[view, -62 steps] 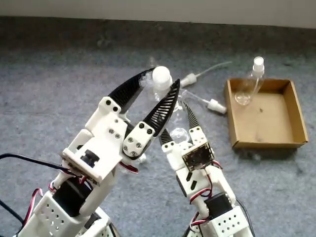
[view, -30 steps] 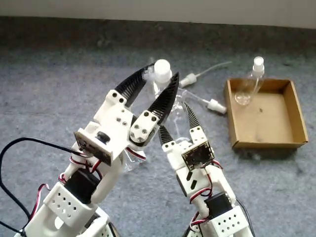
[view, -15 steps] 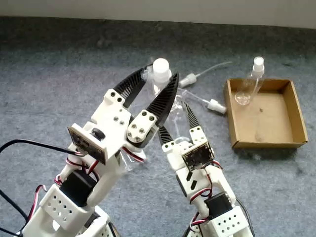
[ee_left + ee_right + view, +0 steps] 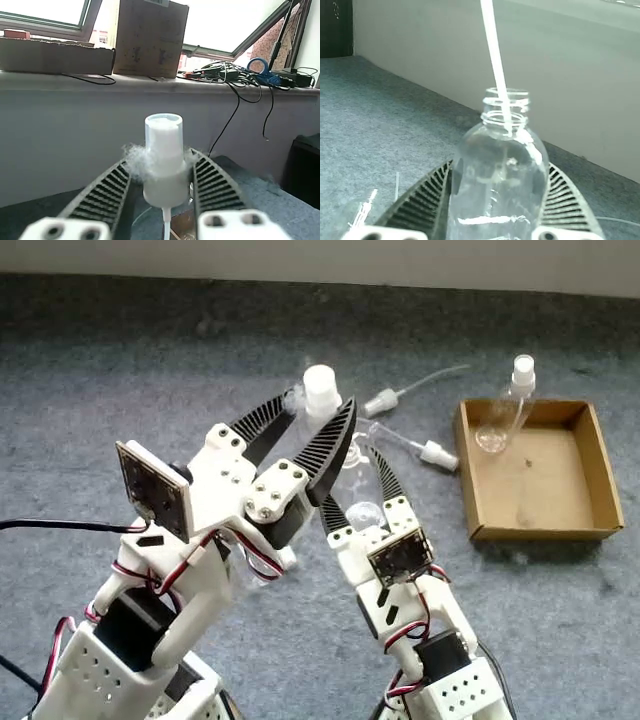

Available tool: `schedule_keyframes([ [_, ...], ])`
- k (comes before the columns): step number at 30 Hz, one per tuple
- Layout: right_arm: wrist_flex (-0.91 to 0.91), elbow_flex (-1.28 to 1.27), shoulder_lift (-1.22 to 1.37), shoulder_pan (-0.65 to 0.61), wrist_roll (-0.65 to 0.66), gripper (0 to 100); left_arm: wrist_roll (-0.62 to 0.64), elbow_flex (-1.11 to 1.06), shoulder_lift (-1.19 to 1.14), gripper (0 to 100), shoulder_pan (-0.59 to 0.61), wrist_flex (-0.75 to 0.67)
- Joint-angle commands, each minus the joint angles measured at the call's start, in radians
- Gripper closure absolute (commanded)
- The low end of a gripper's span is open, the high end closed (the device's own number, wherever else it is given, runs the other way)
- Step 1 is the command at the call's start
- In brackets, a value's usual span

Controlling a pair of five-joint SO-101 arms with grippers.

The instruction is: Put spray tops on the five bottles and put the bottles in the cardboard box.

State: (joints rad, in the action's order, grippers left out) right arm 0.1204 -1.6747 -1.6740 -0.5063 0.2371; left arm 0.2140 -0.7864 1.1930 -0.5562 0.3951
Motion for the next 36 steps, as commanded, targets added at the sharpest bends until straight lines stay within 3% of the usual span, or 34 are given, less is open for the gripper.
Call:
schedule_keyframes([
  [1,-0.016,-0.142,-0.013,-0.005,0.009,83.2,0.028,0.056,0.010,99,-0.002,0.012],
  [10,-0.016,-0.139,-0.013,-0.005,0.009,83.2,0.021,0.004,0.008,99,0.001,-0.006],
  [20,-0.015,-0.139,-0.012,-0.005,0.009,83.2,0.021,-0.154,0.008,99,0.002,-0.256],
  [36,-0.024,-0.142,-0.013,-0.007,0.003,83.2,0.020,-0.168,-0.127,99,0.005,-0.265],
])
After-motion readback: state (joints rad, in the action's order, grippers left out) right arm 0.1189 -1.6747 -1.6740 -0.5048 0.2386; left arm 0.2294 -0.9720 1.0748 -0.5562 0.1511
